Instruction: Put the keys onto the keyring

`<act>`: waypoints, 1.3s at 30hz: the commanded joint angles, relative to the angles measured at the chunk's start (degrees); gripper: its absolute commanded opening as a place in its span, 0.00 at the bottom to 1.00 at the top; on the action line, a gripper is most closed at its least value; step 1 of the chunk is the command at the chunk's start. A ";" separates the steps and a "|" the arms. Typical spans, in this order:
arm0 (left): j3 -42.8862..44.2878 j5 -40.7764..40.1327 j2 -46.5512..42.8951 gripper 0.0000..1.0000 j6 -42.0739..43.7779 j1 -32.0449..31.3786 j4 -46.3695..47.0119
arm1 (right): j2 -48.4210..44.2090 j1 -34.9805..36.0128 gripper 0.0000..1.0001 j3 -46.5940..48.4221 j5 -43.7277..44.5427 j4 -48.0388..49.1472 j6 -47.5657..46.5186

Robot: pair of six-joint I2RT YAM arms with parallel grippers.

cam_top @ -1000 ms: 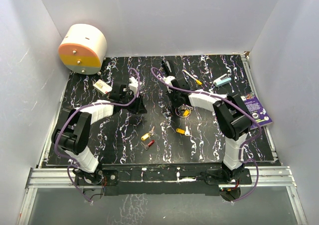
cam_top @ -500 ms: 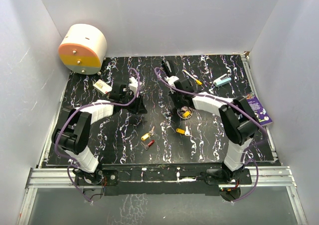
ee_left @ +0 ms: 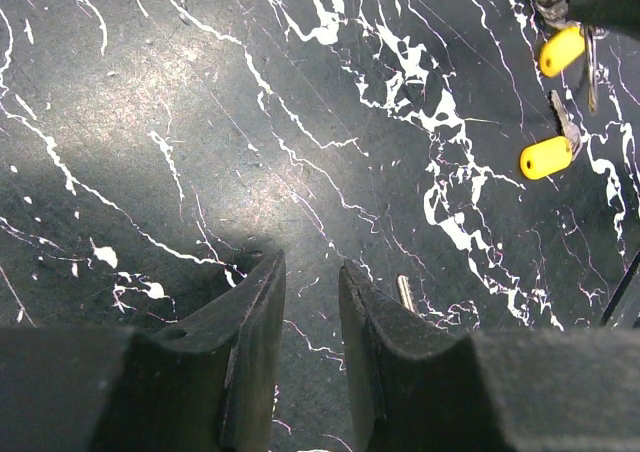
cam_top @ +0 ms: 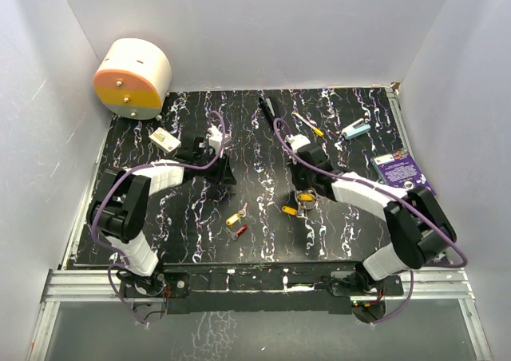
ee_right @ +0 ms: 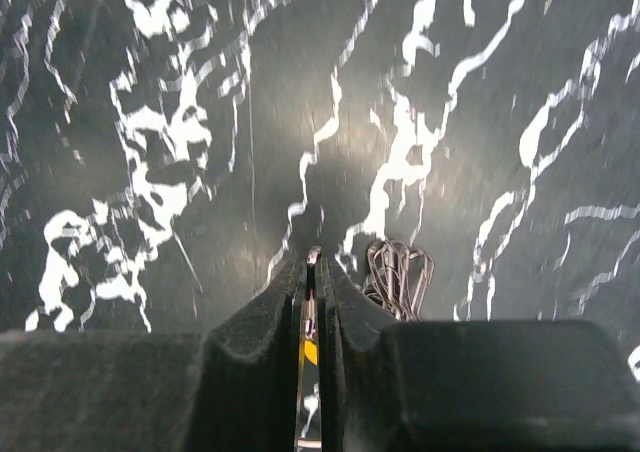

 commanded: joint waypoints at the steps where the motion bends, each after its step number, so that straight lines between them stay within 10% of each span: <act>1: 1.87 2.02 -0.50 0.28 0.16 0.37 -0.78 | -7.76 0.11 0.13 -5.79 2.07 3.02 7.69; 15: 3.01 2.88 1.06 0.28 -0.69 0.37 -1.51 | -17.72 0.18 0.08 -8.09 -0.76 8.16 13.05; 29: 0.40 0.92 -9.62 0.27 -0.25 5.17 2.59 | 1.80 -0.80 0.08 -2.48 -40.45 48.14 28.80; 39: -0.71 2.23 -10.25 0.27 -1.22 8.63 3.57 | 17.83 -9.61 0.12 -7.65 -49.17 66.25 39.97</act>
